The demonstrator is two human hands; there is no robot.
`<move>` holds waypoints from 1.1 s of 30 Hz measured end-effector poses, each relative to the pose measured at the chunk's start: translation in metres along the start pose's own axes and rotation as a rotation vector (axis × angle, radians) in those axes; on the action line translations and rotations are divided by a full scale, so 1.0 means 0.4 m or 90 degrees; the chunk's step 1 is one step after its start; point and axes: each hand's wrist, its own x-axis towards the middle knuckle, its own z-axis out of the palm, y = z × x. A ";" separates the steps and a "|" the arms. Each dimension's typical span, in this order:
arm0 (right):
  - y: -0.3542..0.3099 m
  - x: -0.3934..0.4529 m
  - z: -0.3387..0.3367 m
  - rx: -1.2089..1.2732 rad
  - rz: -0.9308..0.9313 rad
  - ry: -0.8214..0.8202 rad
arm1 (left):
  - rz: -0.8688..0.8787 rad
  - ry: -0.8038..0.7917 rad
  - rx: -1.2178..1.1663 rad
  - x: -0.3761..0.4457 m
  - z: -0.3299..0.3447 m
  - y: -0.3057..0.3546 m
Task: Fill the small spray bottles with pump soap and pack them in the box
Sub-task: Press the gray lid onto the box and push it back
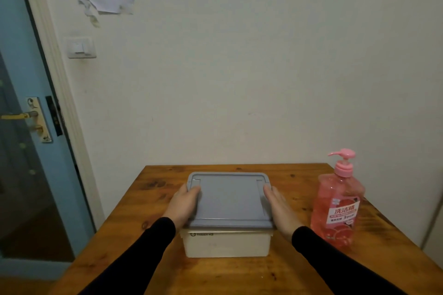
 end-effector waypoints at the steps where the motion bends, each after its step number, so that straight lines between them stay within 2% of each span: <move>1: 0.002 0.002 0.001 -0.008 0.005 -0.002 | -0.003 0.001 0.008 0.000 -0.001 -0.002; 9: 0.011 0.012 0.017 -0.046 -0.005 -0.014 | -0.055 -0.006 0.035 0.018 -0.010 -0.034; 12: 0.020 0.020 0.022 -0.052 -0.011 -0.010 | -0.047 -0.017 0.009 0.025 -0.004 -0.048; 16: 0.033 0.031 0.020 -0.109 -0.011 -0.006 | -0.018 -0.027 0.071 0.036 -0.004 -0.063; 24: 0.060 0.072 0.010 -0.538 -0.105 -0.043 | 0.093 -0.006 0.482 0.052 0.002 -0.092; 30: 0.061 0.086 0.012 -0.543 -0.058 -0.097 | 0.146 -0.100 0.712 0.084 0.002 -0.105; 33: 0.060 0.087 0.013 -0.542 -0.054 -0.101 | 0.151 -0.104 0.751 0.087 0.002 -0.106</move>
